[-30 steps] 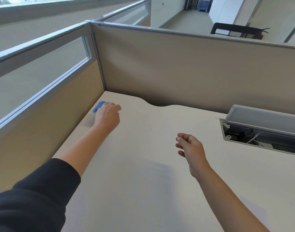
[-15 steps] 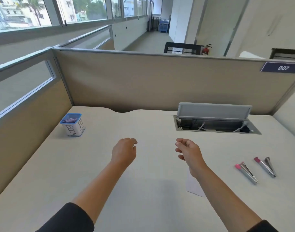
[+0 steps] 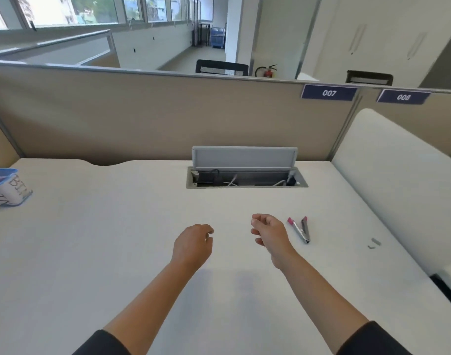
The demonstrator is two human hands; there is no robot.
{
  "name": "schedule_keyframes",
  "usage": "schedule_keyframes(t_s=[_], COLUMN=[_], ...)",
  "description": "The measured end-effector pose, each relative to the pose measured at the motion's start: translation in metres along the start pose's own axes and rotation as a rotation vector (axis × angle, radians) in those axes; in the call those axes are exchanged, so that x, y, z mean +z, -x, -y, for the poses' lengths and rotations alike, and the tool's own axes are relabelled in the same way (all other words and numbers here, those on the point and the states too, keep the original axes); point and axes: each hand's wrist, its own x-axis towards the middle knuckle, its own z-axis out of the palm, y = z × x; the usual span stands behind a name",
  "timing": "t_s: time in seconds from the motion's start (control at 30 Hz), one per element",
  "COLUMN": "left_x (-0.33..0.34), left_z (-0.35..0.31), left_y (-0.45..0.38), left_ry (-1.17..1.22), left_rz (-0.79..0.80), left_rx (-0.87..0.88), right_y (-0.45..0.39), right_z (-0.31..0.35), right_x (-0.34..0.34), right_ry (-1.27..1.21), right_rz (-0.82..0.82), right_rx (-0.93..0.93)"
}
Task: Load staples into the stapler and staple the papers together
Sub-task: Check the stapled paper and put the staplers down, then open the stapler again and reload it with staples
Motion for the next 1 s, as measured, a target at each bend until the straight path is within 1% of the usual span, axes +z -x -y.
schedule_keyframes(t_s=[0.17,0.3,0.53,0.67,0.77,0.9,1.0], left_x=[0.046,0.065,0.077,0.083,0.090,0.098,0.105], left_z=[-0.066,-0.094,-0.117,-0.120,-0.122,-0.125,-0.124], left_y=[0.000,0.002,-0.001,-0.002,-0.002,-0.005,-0.008], left_ry=[0.037,0.026,-0.021,-0.055,-0.063,-0.060,-0.063], left_rz=[0.007,0.036,0.091,0.148,0.193,0.248,0.285], left_rx=[-0.061,-0.089,-0.078,-0.028,0.002,0.028,0.039], right_y=[-0.020,-0.033,-0.045,-0.050,-0.059,-0.076,-0.085], right_z=[-0.010,-0.016,-0.026,-0.034,-0.046,-0.067,-0.076], right_x=[-0.075,-0.108,-0.126,-0.127,-0.132,-0.146,-0.152], right_ry=[0.025,0.032,-0.012,0.021,0.135,0.435,0.680], right_rz=[0.022,0.030,0.042,0.024,-0.030,-0.155,-0.150], right_rx=[0.037,0.048,0.087,0.100,0.116,0.126,0.092])
